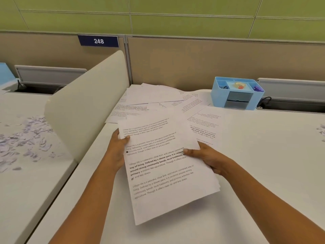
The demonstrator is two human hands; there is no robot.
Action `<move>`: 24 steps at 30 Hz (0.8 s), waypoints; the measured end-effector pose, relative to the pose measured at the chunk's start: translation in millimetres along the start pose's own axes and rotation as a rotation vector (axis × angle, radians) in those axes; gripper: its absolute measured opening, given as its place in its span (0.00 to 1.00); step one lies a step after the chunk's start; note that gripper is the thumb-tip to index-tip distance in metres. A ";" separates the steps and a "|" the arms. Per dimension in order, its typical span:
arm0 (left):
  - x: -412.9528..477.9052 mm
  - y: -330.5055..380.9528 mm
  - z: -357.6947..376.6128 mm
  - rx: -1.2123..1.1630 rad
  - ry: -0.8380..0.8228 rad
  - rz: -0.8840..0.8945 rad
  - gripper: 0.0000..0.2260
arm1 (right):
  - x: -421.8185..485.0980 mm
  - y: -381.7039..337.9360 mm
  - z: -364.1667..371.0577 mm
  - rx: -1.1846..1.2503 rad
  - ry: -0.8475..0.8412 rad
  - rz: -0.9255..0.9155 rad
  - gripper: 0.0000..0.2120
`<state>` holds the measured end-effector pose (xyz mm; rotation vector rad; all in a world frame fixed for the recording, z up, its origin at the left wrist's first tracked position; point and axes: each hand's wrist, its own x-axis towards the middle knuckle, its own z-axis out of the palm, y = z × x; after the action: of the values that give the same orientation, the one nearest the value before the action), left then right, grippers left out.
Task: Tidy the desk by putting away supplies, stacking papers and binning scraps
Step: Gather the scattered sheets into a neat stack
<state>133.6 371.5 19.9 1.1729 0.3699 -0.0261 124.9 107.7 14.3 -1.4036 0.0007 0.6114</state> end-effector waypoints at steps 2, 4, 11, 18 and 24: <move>-0.9 2.7 -5.8 -0.088 -0.066 0.009 0.18 | 3.2 -2.0 5.3 -0.001 0.050 -0.063 0.15; -8.3 6.0 -11.1 -0.084 -0.145 0.009 0.18 | 7.1 -5.0 12.1 0.002 0.093 -0.153 0.14; -29.2 46.9 -6.7 0.060 -0.114 0.393 0.13 | 23.5 -40.3 49.7 -0.069 0.179 -0.477 0.09; -32.7 35.5 -28.1 0.232 -0.165 0.489 0.12 | 36.9 -21.3 63.7 -0.166 0.131 -0.461 0.14; -19.4 14.0 -30.7 0.265 -0.026 0.393 0.09 | 49.2 -9.7 50.7 -0.271 0.082 -0.350 0.16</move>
<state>110.1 401.4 28.0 1.4895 0.1087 0.2589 152.7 173.4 15.6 -1.6424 -0.2660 0.2678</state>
